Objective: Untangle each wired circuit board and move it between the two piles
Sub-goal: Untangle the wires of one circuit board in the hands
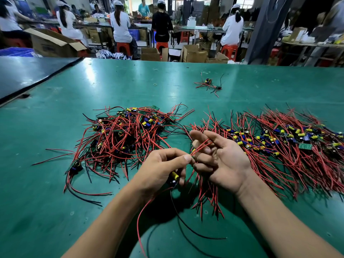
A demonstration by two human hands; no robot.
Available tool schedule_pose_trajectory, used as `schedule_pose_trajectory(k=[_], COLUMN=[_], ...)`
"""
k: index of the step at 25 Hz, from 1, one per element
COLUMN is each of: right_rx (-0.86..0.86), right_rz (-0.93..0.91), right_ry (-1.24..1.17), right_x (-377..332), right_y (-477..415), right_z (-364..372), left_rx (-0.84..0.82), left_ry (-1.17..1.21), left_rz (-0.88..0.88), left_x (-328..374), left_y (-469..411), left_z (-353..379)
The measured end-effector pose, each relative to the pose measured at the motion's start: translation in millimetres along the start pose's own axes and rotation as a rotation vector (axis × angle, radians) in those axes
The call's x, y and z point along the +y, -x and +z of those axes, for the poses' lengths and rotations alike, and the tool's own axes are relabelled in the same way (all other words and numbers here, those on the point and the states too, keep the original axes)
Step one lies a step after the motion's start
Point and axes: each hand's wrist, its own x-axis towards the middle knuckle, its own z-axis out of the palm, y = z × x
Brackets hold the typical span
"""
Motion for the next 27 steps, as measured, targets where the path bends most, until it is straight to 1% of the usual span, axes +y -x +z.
schedule_pose_trajectory(k=[2,3,5,7,8,9,11,14,17,23,25,27], right_rx=[-0.04,-0.03,0.044,0.096,0.087,0.062,0.05,0.092,0.137,0.235,0.307,0.386], right_rz=[-0.002,-0.016,-0.08,-0.153,-0.174,-0.189,-0.246,-0.352,-0.427,-0.553,-0.624,-0.674], right_ry=[-0.016,0.033,0.254,0.555,0.67,0.73,0.749,0.732,0.729,0.557,0.623,0.764], right_x=[1,1,3,11,16,21,26,22,22,24,23,21], right_y=[0,0,-1,0,0,-1,-2,-2,-2,-7,-8,-10], right_z=[0,0,0,1,3,3,4,1,0,2,2,0], left_rx=[-0.007,0.009,0.063,0.111,0.125,0.134,0.127,0.092,0.055,0.022,0.03,0.04], left_ry=[0.028,0.03,0.005,-0.032,-0.04,-0.036,0.011,0.099,0.131,0.164,0.147,0.118], left_rz=[-0.005,-0.015,-0.032,-0.016,-0.008,-0.006,-0.033,-0.048,-0.03,-0.037,-0.029,-0.025], left_x=[-1,-1,-2,-1,0,1,2,4,6,4,4,3], left_y=[0,0,0,-1,-1,-1,-1,0,0,-1,-1,-1], left_z=[-2,-3,-4,-6,-6,-6,-5,-2,-1,-2,-1,0])
